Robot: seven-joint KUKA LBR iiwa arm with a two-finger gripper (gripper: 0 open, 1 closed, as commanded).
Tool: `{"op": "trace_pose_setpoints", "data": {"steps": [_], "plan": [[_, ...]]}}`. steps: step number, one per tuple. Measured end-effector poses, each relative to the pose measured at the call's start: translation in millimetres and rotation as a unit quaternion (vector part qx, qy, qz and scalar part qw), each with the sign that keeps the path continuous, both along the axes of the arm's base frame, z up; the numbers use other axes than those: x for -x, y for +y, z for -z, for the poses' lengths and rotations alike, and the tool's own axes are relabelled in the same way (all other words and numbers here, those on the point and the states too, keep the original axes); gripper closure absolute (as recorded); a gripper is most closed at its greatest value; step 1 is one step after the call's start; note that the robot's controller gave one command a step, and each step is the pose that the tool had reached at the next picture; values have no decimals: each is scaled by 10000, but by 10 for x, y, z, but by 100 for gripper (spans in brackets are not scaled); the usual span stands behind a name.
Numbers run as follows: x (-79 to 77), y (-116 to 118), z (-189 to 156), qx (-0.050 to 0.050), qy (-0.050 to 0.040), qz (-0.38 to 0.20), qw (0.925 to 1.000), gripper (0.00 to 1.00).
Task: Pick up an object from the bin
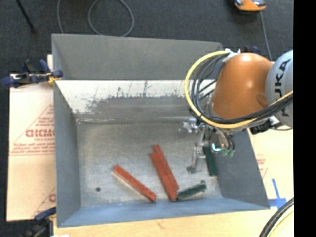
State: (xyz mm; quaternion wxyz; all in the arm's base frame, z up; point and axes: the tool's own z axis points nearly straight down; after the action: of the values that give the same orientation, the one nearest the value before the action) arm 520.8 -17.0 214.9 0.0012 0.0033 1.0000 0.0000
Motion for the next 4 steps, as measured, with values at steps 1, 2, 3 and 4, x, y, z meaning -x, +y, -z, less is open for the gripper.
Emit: {"op": "trace_pose_setpoints", "data": {"steps": [1,2,3,4], "plan": [[170,331,1461,-10,-36,823,9966,0],[88,450,1139,-12,-15,1487,9889,0],[-53,285,1107,-4,-18,1946,9809,0],[154,388,1449,0,-17,2231,9748,0]]}}
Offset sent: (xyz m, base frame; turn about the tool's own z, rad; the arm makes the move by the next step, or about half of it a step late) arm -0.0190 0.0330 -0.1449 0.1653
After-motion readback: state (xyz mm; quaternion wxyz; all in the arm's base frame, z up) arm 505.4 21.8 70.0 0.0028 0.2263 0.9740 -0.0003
